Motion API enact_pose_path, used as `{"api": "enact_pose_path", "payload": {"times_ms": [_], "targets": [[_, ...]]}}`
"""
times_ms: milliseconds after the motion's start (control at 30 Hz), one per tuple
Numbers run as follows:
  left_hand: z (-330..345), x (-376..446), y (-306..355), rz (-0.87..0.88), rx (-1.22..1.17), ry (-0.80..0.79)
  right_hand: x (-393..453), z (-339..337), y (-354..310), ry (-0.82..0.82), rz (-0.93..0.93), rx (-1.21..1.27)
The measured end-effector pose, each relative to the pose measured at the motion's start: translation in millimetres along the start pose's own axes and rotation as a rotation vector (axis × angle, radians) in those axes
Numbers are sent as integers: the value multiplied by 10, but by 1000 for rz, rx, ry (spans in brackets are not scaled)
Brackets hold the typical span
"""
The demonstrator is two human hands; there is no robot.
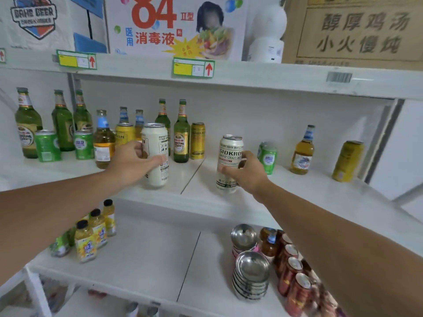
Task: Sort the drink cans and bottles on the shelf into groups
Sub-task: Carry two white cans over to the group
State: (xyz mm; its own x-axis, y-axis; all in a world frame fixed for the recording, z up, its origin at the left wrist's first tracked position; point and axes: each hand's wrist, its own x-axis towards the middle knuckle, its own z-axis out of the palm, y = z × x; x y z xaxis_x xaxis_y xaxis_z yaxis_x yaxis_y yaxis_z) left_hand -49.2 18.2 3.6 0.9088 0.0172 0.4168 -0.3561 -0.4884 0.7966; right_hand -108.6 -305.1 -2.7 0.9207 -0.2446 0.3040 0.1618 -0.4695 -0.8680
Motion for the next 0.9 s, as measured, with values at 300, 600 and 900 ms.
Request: {"api": "enact_pose_path", "payload": {"times_ms": [300, 600, 900], "targets": [[786, 23, 422, 31, -62, -134, -98, -516, 281, 105, 32, -30], [1071, 554, 346, 69, -105, -218, 266, -457, 346, 217, 82, -61], [1242, 1060, 129, 102, -92, -257, 922, -97, 430, 294, 93, -38]]}}
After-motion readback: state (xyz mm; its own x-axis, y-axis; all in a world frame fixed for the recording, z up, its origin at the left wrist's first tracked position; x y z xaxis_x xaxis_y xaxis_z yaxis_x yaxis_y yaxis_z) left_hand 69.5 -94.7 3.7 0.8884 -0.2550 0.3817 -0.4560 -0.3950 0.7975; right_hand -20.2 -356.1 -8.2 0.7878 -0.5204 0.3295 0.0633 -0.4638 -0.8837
